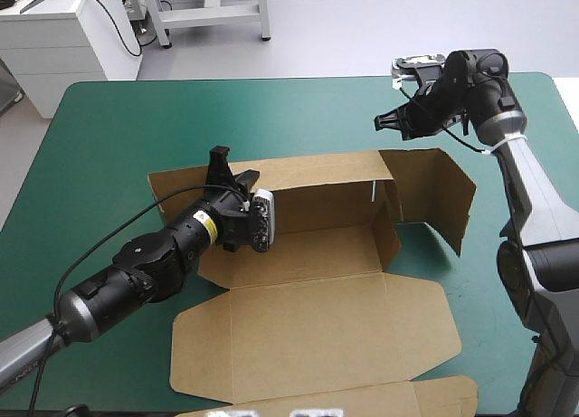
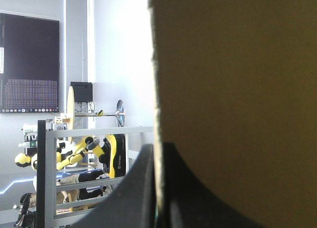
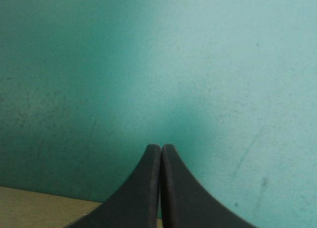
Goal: Fold the box
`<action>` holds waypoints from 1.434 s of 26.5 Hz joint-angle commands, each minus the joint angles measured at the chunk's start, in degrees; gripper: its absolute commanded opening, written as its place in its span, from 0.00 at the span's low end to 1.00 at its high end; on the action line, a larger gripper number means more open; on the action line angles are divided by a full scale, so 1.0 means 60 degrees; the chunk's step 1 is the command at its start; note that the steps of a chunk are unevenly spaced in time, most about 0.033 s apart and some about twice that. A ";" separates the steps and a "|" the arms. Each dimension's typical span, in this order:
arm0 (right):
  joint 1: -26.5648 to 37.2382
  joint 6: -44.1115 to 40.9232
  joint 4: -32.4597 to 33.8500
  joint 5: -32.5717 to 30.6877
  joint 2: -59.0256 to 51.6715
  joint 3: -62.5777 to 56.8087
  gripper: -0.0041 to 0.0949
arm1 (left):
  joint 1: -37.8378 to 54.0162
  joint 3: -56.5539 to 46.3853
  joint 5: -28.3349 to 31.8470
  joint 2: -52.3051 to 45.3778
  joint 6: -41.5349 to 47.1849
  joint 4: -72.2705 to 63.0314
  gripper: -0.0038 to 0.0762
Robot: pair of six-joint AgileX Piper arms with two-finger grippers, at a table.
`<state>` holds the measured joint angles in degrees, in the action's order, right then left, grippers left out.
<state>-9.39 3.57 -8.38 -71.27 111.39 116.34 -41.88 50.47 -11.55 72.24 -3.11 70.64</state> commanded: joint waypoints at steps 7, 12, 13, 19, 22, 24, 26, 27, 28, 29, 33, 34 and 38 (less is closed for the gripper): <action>0.0068 0.0419 -0.0469 -0.0033 -0.1321 -0.1509 0.02 | -0.0033 0.0290 -0.0389 -0.0331 0.0161 0.0187 0.04; 0.0068 0.0798 -0.1211 -0.0033 -0.2269 -0.2647 0.02 | -0.0033 0.0290 -0.0473 -0.0331 0.0161 0.0169 0.04; 0.0068 0.0877 -0.1363 -0.0017 -0.2389 -0.2852 0.02 | -0.0033 0.0290 -0.0490 -0.0331 0.0161 0.0146 0.04; 0.0068 0.1585 -0.1898 0.0780 -0.3312 -0.4196 0.02 | -0.0033 0.0161 -0.0564 -0.0331 0.0161 0.0080 0.04; 0.0068 0.2367 -0.2212 0.1842 -0.3976 -0.5172 0.02 | -0.0033 -0.0046 -0.0564 -0.0314 0.0161 0.0080 0.04; 0.0068 0.2823 -0.2378 0.2399 -0.4297 -0.5828 0.02 | -0.0033 -0.0169 -0.0497 -0.0314 0.0161 0.0080 0.04; 0.0068 0.3458 -0.2664 0.3034 -0.4618 -0.6557 0.02 | -0.0033 -0.0173 -0.0500 -0.0314 0.0161 0.0046 0.04; 0.0068 0.3837 -0.2859 0.3290 -0.4754 -0.6838 0.02 | -0.0033 -0.0173 -0.0461 -0.0314 0.0161 0.0046 0.04; 0.0068 0.4292 -0.3261 0.3622 -0.4862 -0.7243 0.02 | -0.0033 -0.0173 -0.0439 -0.0314 0.0161 0.0046 0.04; 0.0068 0.4731 -0.3564 0.3829 -0.4970 -0.7487 0.02 | -0.0033 -0.0173 -0.0440 -0.0314 0.0161 0.0046 0.04; 0.0068 0.6324 -0.4814 0.4669 -0.5272 -0.8415 0.02 | -0.0033 -0.0173 -0.0390 -0.0314 0.0189 0.0046 0.04; 0.0068 0.6651 -0.5024 0.4850 -0.5349 -0.8616 0.02 | -0.0033 -0.0173 -0.0329 -0.0314 0.0189 0.0046 0.04; 0.0068 0.7759 -0.5632 0.5205 -0.5634 -0.9254 0.02 | -0.0033 -0.0173 -0.0177 -0.0314 0.0189 0.0046 0.04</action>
<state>-9.31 44.97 -37.66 -43.35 80.73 61.60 -41.88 48.35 -14.13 71.62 -2.65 70.85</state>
